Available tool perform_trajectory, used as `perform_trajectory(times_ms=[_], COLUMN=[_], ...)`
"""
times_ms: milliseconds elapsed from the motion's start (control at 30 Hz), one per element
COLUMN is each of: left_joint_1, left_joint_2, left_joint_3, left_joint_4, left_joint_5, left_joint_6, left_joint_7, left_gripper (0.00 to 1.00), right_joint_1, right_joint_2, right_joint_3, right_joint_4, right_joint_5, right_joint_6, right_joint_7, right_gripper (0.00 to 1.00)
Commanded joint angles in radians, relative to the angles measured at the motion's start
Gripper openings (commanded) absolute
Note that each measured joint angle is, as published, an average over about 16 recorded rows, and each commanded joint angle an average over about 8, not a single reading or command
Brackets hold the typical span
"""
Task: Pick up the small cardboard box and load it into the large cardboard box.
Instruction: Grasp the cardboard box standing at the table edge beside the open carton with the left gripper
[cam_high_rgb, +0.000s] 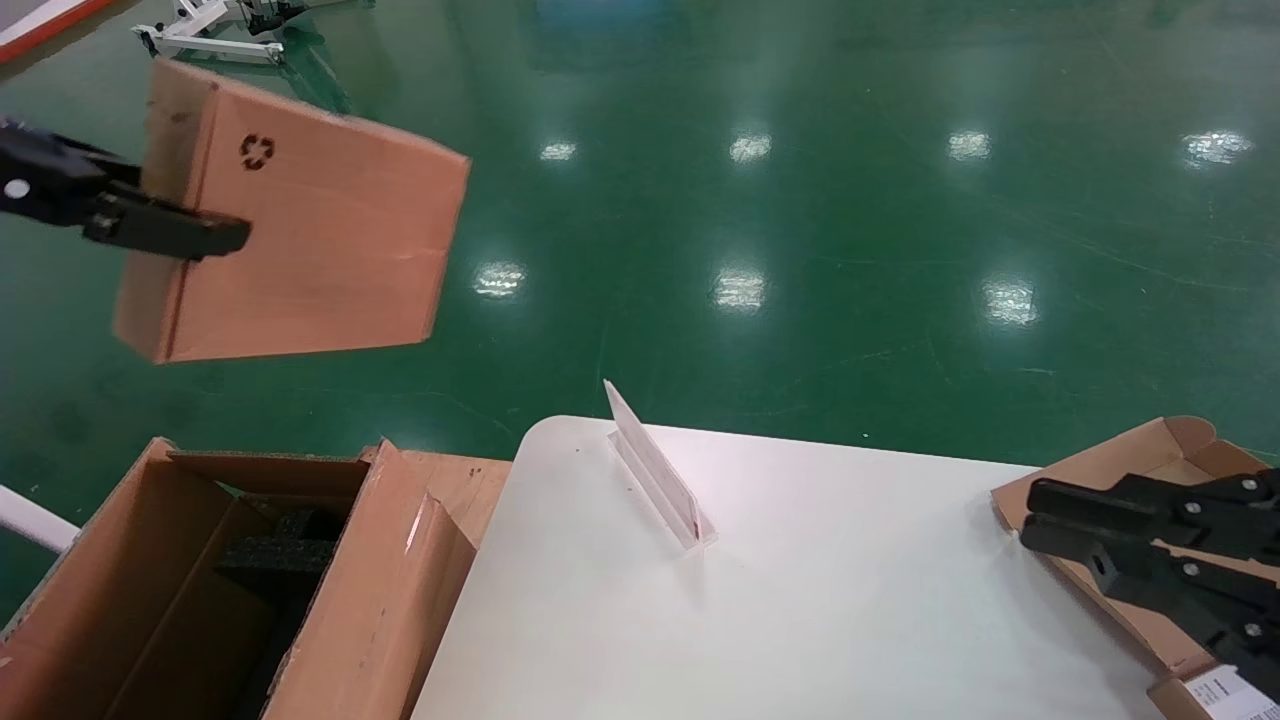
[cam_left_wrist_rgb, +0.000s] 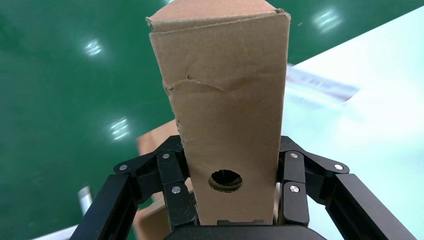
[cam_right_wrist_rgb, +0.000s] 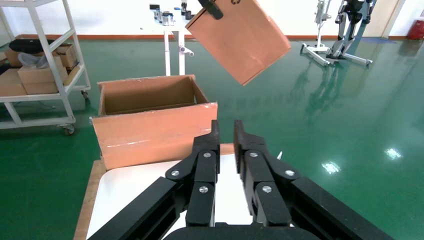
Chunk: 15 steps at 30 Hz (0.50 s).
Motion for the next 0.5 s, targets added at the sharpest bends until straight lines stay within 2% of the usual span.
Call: perform_trajectory(times_ms=[33,200,333,500], left_joint_1=[-0.008,-0.109,-0.221,-0.321], left_joint_2=[-0.006,0.051,0.15,0.312], left_joint_3=[0.016,0.216,0.462,0.793], left_joint_4=[-0.003,0.038,0.093,0.165], left_joint_5=[0.027,0.034,-0.028,-0.182], left_joint_6=[0.0,0.001,0.001,0.001], left_joint_7=[0.019,0.049,0.072,0.105], left_gripper=[0.0,0.0,0.0,0.0], right_joint_1=[0.0,0.0,0.0,0.0], right_joint_2=[0.0,0.0,0.0,0.0], right_joint_3=[0.0,0.0,0.0,0.0], right_joint_4=[0.0,0.0,0.0,0.0], right_joint_5=[0.0,0.0,0.0,0.0], right_joint_6=[0.0,0.0,0.0,0.0], right_joint_7=[0.0,0.0,0.0,0.0], right_gripper=[1.0,1.0,1.0,1.0])
